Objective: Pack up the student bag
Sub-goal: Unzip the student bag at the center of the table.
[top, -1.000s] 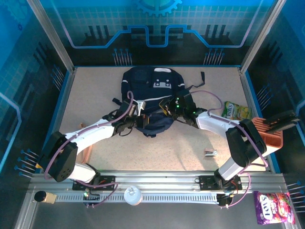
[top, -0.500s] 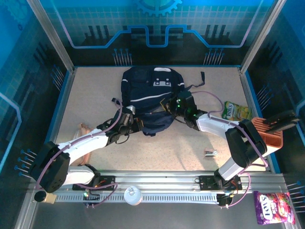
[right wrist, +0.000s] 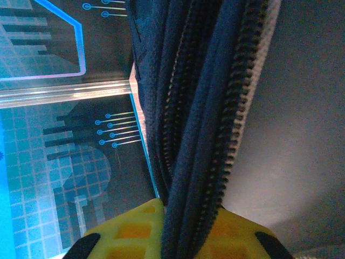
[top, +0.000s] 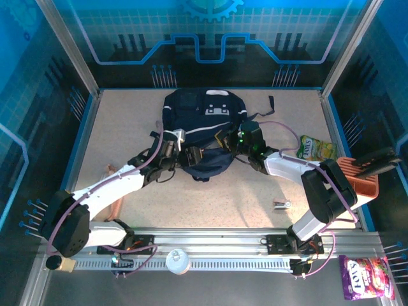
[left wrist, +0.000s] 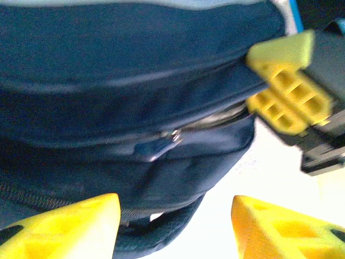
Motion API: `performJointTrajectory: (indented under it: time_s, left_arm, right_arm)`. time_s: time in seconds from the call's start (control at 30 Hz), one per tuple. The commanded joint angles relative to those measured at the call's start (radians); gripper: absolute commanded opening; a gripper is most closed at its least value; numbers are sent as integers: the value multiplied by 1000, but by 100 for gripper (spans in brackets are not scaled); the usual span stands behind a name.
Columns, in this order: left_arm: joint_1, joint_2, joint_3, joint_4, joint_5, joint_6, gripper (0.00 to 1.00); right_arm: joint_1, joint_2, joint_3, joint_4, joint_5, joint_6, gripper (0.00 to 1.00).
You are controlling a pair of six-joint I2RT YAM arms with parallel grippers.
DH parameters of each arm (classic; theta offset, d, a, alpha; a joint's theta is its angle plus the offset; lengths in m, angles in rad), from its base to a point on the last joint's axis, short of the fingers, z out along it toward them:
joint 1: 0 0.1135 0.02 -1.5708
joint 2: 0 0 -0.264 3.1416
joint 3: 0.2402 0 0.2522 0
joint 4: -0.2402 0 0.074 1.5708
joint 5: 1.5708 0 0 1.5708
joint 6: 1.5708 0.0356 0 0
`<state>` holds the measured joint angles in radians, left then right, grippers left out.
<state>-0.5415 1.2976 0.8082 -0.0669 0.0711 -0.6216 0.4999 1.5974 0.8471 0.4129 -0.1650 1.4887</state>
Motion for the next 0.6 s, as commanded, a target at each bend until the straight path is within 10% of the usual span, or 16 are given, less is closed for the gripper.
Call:
performJointTrajectory:
  time_s: [0.0,0.57]
  left_arm:
    - [40,57,55,-60,86,-40,60]
    - [63,153,27,129,115,-467,39]
  right_arm:
    - [-18,4,58,79,-5,-16,7]
    - [-17,3,56,84,-15,-22,7]
